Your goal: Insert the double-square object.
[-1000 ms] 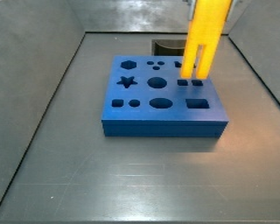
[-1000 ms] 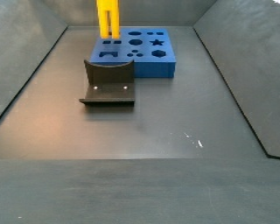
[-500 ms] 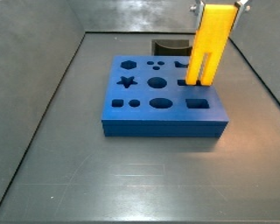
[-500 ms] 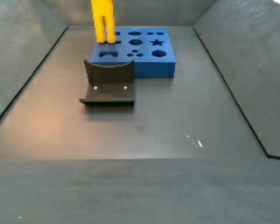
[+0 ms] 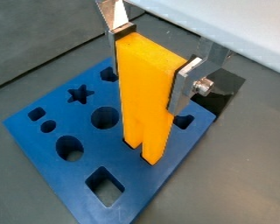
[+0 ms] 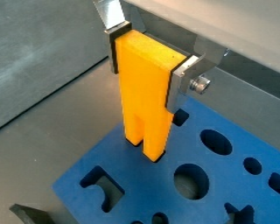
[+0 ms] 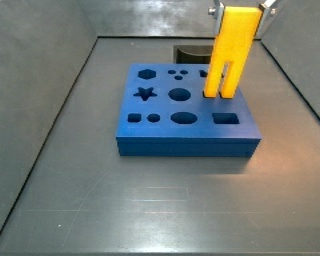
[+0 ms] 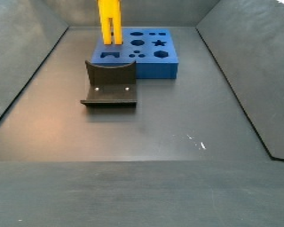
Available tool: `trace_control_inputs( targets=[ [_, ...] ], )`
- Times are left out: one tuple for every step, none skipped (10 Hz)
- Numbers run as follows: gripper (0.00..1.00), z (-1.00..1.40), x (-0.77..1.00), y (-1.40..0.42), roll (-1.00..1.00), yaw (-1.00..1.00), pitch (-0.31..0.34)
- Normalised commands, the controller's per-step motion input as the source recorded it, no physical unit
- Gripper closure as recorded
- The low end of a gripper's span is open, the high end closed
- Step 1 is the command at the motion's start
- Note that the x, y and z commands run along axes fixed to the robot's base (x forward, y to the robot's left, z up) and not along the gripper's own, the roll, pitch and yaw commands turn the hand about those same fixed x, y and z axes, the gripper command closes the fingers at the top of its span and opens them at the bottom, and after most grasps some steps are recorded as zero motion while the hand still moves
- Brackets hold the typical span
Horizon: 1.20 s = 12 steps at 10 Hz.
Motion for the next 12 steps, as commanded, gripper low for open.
trace_control_inputs(
  targets=[
    [1.0,-0.11,0.0,-0.02,0.0,0.16,-0.003],
    [1.0,-0.18,0.11,0.0,0.0,0.3,0.0],
    [1.0,-0.25,0.08,0.0,0.0,0.32,-0.011],
    [1.0,-0.33,0.03,0.0,0.01,0.17,0.0],
    [1.0,-0.41,0.05,0.0,0.06,0.0,0.0],
    [1.0,-0.45,0.06,0.0,0.07,0.0,0.0],
    [1.0,-0.47,0.03,0.0,0.06,-0.01,0.0],
    [1.0,-0.5,0.03,0.0,0.05,-0.02,0.0],
    [1.0,-0.52,0.01,0.0,0.05,-0.02,-0.004],
    [1.0,-0.41,0.0,0.0,0.03,-0.01,-0.037],
    [1.0,-0.09,0.0,0.0,0.0,0.0,0.0],
    [1.0,0.0,0.0,0.0,0.0,0.0,0.0]
  ],
)
